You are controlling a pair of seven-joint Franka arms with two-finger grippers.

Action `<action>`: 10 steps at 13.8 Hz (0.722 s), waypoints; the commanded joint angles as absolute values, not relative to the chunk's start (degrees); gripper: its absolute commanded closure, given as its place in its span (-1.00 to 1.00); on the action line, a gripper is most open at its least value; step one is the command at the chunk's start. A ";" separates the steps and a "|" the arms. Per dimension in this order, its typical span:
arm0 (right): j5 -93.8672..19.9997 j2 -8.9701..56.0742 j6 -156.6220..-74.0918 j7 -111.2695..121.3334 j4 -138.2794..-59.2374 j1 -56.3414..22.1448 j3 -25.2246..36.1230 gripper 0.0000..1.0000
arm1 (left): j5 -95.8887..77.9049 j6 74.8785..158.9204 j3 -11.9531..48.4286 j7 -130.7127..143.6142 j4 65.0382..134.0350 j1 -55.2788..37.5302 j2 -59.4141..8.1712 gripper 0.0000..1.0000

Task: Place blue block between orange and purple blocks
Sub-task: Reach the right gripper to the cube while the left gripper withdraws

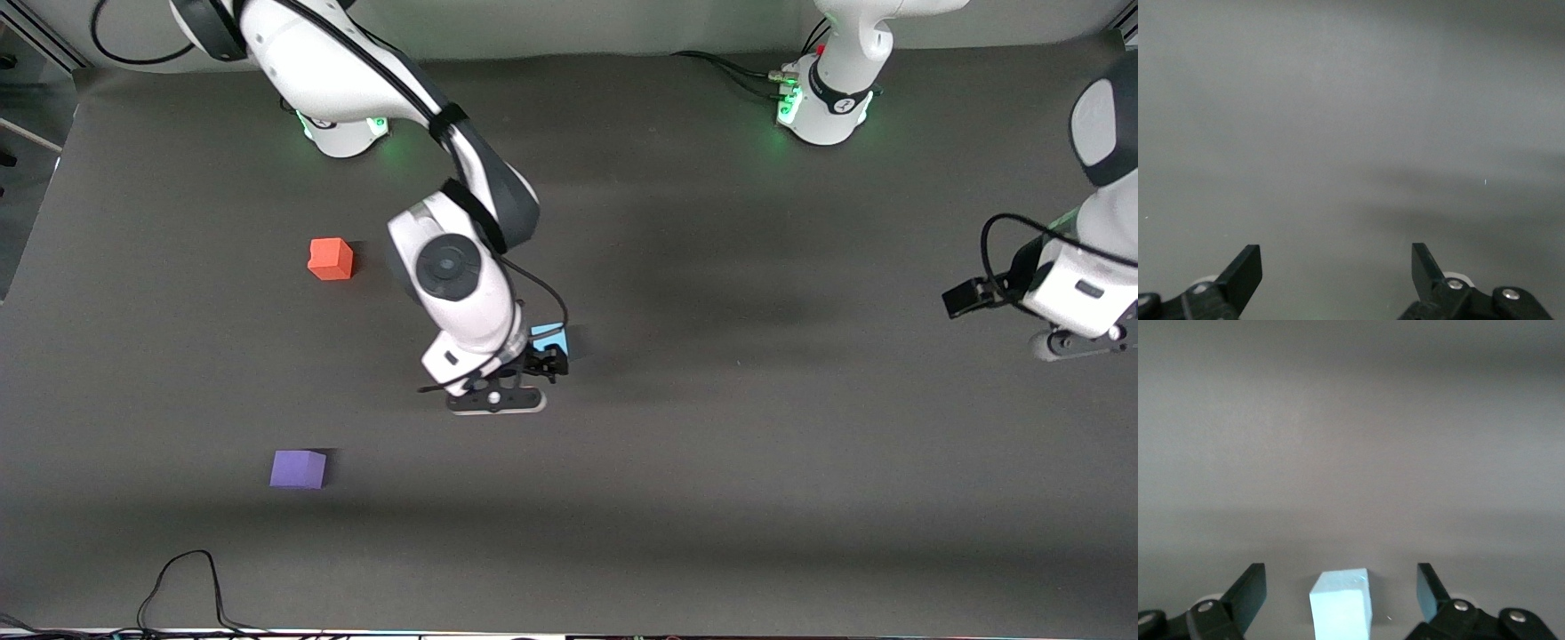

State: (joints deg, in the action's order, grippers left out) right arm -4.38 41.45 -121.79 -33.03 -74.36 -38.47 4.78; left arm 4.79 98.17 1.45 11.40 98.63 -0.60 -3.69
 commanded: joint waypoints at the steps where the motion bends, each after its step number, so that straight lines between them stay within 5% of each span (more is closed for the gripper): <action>1: -4.48 42.80 -126.28 -35.15 -77.59 -41.56 5.89 -1.00 | 5.10 96.95 0.62 7.05 101.61 -1.14 0.44 -1.00; 10: -5.10 42.28 -142.47 -37.44 -93.60 -45.09 6.15 -0.98 | 4.22 95.89 1.14 6.33 99.32 -0.09 0.18 -1.00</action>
